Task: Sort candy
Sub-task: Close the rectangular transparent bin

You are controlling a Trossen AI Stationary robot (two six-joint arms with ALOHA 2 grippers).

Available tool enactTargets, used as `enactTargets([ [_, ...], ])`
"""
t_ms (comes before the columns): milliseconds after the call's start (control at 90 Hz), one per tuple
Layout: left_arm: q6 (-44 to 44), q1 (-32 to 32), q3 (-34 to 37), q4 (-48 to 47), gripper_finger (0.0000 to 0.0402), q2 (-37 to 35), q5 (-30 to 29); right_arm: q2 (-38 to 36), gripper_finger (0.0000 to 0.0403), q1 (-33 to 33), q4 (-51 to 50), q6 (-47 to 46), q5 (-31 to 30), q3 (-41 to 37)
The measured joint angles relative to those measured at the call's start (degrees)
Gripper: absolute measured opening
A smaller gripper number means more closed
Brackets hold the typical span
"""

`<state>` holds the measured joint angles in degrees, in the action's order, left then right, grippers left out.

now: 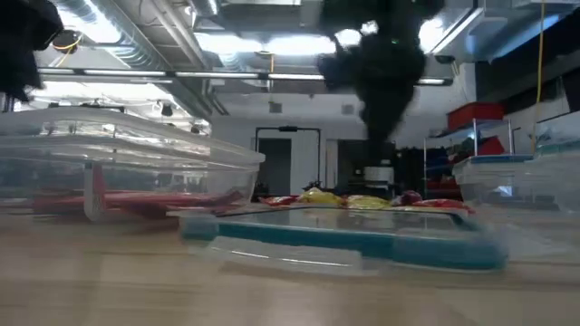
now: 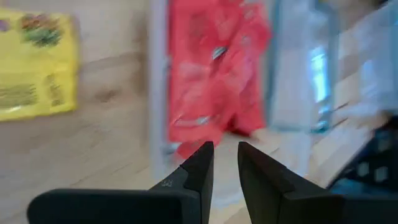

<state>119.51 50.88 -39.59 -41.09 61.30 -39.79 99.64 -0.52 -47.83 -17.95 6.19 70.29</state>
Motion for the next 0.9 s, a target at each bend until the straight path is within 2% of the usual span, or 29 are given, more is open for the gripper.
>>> enactTargets([
  [100, -6.81, -2.29, -1.11, 3.77, 0.0055, -0.11, -5.01, -2.86, 0.0186, 1.58, -0.25, -4.7, 9.01, -4.26],
  [211, -24.77, -9.58, -4.71, 9.74, 0.0043, -0.11, -1.81, -2.98, 0.0186, 2.83, -1.08, -10.34, 16.19, -6.5],
  [344, -50.5, -21.0, -9.28, 21.53, 0.0025, 0.19, 5.71, -2.94, 0.0186, 2.82, -0.14, -14.88, 16.48, -6.58],
  [478, -64.23, -29.69, -12.82, 28.52, 0.0014, 1.89, 11.29, -1.75, 0.0186, 2.8, -0.01, -18.06, 13.83, -6.64],
  [589, -68.75, -34.76, -13.55, 31.03, 0.0012, 4.62, 15.89, 1.12, 0.0186, 2.8, 4.53, -18.09, 13.57, -6.65],
  [722, -68.0, -38.26, -13.57, 29.44, 0.0011, 9.4, 20.18, 4.61, 0.0186, 2.73, 14.2, -17.91, 13.91, -6.65],
  [778, -64.81, -38.74, -13.57, 25.28, 0.0011, 10.89, 20.23, 5.25, 0.0186, 2.76, 17.48, -18.23, 13.42, -6.65],
  [900, -52.61, -39.39, -13.55, 8.49, 0.0011, 11.69, 17.59, 5.61, 0.0186, 2.76, 19.99, -19.22, 7.53, -6.63],
])
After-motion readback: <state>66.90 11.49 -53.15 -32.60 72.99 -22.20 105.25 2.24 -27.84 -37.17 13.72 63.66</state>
